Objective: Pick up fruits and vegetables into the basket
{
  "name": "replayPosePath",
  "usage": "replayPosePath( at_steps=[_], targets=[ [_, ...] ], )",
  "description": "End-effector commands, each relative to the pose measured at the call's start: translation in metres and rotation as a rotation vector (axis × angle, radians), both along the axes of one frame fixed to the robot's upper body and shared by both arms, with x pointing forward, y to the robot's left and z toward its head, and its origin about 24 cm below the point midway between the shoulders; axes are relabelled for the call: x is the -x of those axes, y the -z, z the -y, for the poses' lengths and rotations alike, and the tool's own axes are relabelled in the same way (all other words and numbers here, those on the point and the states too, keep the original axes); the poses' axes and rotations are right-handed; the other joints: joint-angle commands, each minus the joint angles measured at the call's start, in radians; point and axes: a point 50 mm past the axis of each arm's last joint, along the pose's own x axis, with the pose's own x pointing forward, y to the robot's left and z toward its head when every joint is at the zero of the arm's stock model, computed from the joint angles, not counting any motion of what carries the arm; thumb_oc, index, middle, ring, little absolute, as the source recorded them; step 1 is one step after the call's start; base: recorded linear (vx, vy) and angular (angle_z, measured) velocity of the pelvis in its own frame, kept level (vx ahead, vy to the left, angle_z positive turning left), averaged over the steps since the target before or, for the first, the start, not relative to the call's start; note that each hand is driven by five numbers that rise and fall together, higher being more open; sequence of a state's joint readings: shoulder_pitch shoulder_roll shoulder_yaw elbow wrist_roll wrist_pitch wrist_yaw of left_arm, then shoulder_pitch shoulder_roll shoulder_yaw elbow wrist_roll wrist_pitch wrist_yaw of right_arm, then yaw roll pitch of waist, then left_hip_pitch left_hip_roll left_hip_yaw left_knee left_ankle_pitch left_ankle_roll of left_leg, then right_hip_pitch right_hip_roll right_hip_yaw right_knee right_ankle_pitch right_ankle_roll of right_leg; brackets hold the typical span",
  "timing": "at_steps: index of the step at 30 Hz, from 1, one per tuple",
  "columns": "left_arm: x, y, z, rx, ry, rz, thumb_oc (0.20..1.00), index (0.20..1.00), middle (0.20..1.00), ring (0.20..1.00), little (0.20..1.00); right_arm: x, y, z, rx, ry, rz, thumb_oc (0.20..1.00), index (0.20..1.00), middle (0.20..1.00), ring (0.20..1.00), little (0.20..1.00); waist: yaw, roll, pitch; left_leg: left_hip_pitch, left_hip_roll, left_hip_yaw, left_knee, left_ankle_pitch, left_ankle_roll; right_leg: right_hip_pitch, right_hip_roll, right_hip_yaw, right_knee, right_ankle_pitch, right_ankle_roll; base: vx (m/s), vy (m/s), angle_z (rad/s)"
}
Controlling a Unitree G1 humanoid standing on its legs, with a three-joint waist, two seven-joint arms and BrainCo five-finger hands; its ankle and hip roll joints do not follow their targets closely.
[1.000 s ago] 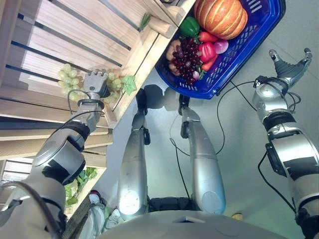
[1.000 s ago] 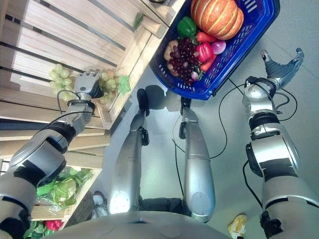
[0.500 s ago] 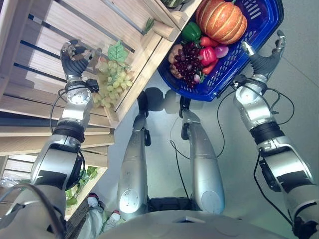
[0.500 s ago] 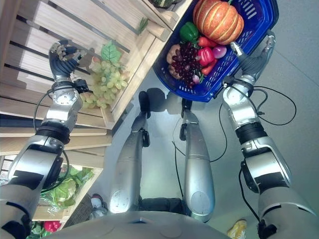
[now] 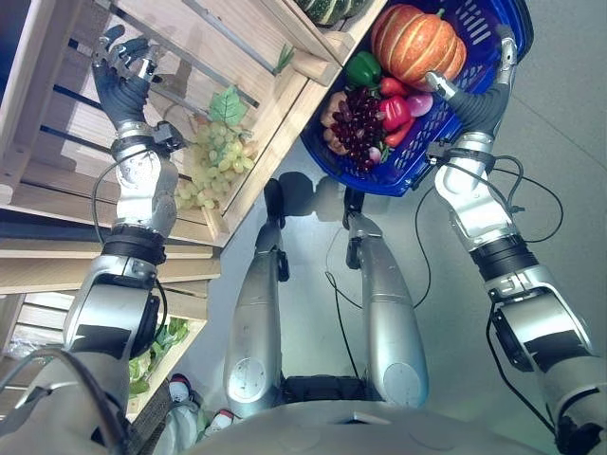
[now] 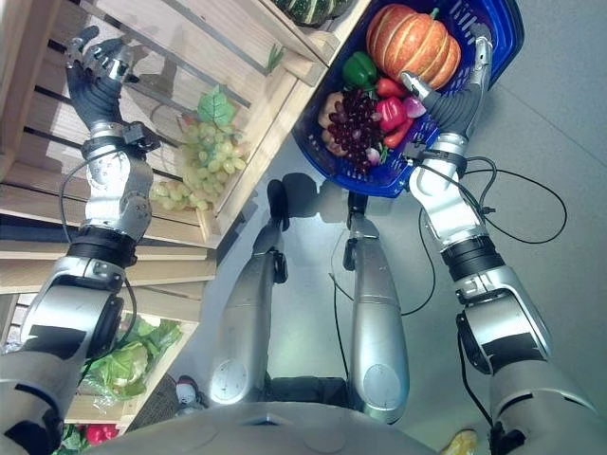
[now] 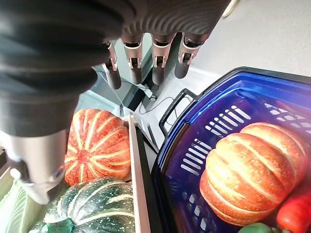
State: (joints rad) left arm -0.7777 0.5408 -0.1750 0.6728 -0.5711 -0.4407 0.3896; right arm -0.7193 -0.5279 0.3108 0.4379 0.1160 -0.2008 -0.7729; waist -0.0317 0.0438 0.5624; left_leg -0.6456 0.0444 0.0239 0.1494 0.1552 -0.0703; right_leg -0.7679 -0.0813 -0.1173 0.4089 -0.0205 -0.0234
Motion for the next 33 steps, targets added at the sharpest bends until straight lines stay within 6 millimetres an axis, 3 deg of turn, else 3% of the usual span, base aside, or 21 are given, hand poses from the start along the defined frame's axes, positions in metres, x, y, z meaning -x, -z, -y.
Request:
replayPosePath(
  at_steps=[1, 4, 7, 15, 19, 27, 33],
  targets=[
    [-0.007, 0.011, -0.001, -0.306, -0.162, -0.178, 1.000, 1.000, 1.000, 1.000, 1.000, 0.005, -0.002, 0.015, -0.057, 0.096, 0.027, 1.000, 1.000, 1.000, 1.000, 1.000, -0.008, 0.002, -0.042, -0.016, -0.050, 0.020, 0.089, -0.123, 0.004, 0.066, 0.016, -0.008, -0.067, -0.018, 0.100, -0.01, 0.039, -0.02],
    [-0.009, 0.031, -0.005, -0.396, -0.208, -0.312, 1.000, 1.000, 1.000, 1.000, 1.000, 0.004, 0.014, 0.034, -0.132, 0.188, -0.018, 1.000, 1.000, 1.000, 1.000, 1.000, -0.010, 0.002, -0.042, -0.013, -0.047, 0.023, 0.087, -0.122, 0.005, 0.071, 0.019, -0.006, -0.071, -0.015, 0.102, 0.00, 0.009, -0.01],
    [-0.012, 0.052, -0.008, -0.602, -0.270, -0.460, 1.000, 1.000, 1.000, 1.000, 1.000, 0.003, 0.032, 0.057, -0.252, 0.289, -0.080, 1.000, 1.000, 1.000, 1.000, 1.000, -0.012, -0.004, -0.042, -0.017, -0.041, 0.029, 0.093, -0.123, 0.006, 0.068, 0.022, -0.009, -0.071, -0.009, 0.102, 0.00, 0.000, 0.00],
    [-0.013, 0.081, -0.008, -0.751, -0.250, -0.625, 1.000, 1.000, 1.000, 1.000, 1.000, 0.000, 0.047, 0.090, -0.368, 0.422, -0.170, 1.000, 1.000, 1.000, 1.000, 1.000, -0.006, -0.010, -0.042, -0.027, -0.035, 0.030, 0.102, -0.122, 0.009, 0.061, 0.030, -0.011, -0.069, 0.000, 0.103, 0.00, -0.018, 0.00],
    [-0.011, 0.096, -0.009, -0.829, -0.241, -0.688, 1.000, 1.000, 1.000, 1.000, 1.000, 0.002, 0.066, 0.106, -0.480, 0.475, -0.260, 1.000, 1.000, 1.000, 1.000, 1.000, -0.002, -0.015, -0.042, -0.033, -0.035, 0.028, 0.110, -0.124, 0.011, 0.057, 0.036, -0.013, -0.065, 0.003, 0.100, 0.00, -0.039, 0.00],
    [-0.010, 0.111, -0.008, -0.914, -0.194, -0.797, 1.000, 1.000, 1.000, 1.000, 1.000, 0.013, 0.106, 0.124, -0.712, 0.452, -0.402, 1.000, 1.000, 1.000, 1.000, 1.000, 0.000, -0.023, -0.042, -0.044, -0.033, 0.022, 0.116, -0.125, 0.015, 0.046, 0.045, -0.010, -0.063, 0.013, 0.098, 0.01, -0.027, 0.01],
    [-0.009, 0.116, -0.004, -0.911, -0.195, -0.809, 1.000, 1.000, 1.000, 1.000, 1.000, 0.014, 0.109, 0.123, -0.713, 0.462, -0.416, 1.000, 1.000, 1.000, 1.000, 1.000, 0.000, -0.024, -0.042, -0.044, -0.036, 0.019, 0.117, -0.127, 0.019, 0.044, 0.048, -0.007, -0.066, 0.020, 0.099, 0.00, -0.006, 0.01]
  ],
)
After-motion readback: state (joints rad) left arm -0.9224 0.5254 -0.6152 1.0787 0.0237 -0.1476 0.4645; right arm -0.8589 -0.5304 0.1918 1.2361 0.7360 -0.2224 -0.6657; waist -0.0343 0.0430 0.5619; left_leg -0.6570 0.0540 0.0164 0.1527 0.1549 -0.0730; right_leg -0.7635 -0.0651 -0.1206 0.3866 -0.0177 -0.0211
